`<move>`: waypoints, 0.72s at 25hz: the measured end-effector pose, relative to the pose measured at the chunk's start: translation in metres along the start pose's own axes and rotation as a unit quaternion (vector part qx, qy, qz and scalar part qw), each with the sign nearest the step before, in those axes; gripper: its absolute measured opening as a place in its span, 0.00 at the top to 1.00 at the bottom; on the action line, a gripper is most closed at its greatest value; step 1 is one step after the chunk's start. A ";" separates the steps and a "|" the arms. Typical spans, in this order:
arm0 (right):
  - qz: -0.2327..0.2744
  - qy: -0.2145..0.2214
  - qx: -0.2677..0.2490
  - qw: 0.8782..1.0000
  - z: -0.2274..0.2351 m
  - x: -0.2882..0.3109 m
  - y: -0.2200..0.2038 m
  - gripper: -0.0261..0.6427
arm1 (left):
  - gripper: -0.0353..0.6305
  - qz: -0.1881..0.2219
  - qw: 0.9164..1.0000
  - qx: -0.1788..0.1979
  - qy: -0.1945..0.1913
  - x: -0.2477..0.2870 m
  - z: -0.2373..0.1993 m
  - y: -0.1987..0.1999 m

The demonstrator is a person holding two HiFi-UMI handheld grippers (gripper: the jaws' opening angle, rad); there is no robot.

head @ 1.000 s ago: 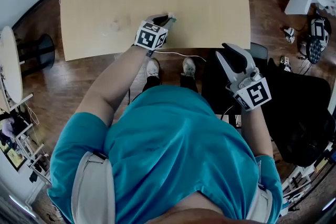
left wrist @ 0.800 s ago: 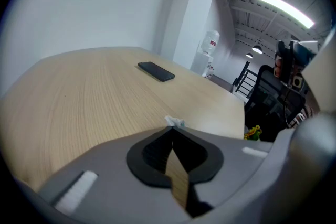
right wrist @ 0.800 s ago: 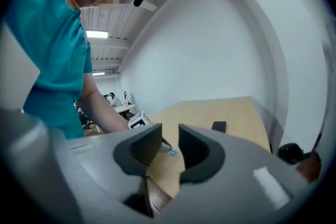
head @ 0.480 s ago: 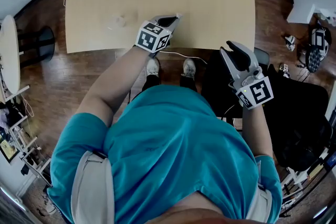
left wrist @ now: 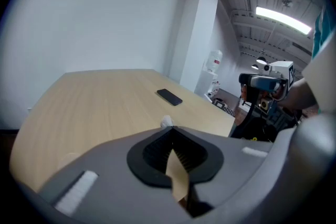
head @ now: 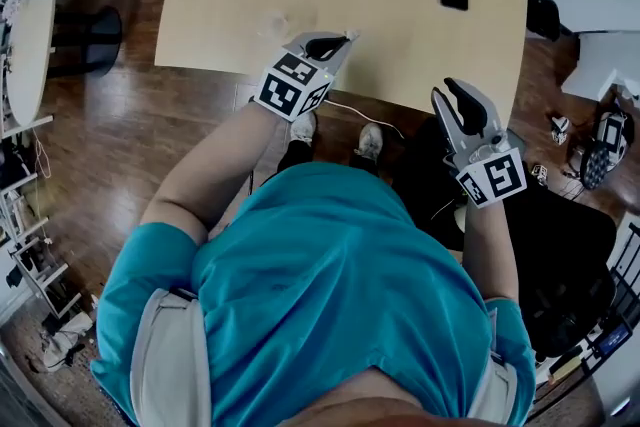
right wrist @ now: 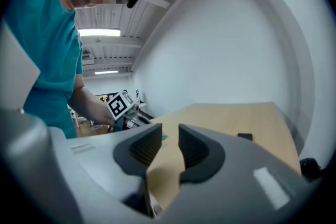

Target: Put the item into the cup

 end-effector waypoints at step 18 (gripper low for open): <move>-0.021 0.060 -0.015 0.998 -0.028 0.109 0.027 0.83 | 0.94 -0.059 0.993 -0.025 0.101 -0.071 -0.103 -0.052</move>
Point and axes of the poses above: the fingertips, and each gripper's own axes: x forward along the fingers, z to its right, y out of its top, the point moved 10 cm from there along -x, backward along the fingers, and after that the axes turned 14 degrees about -z, right-handed, at the moved point
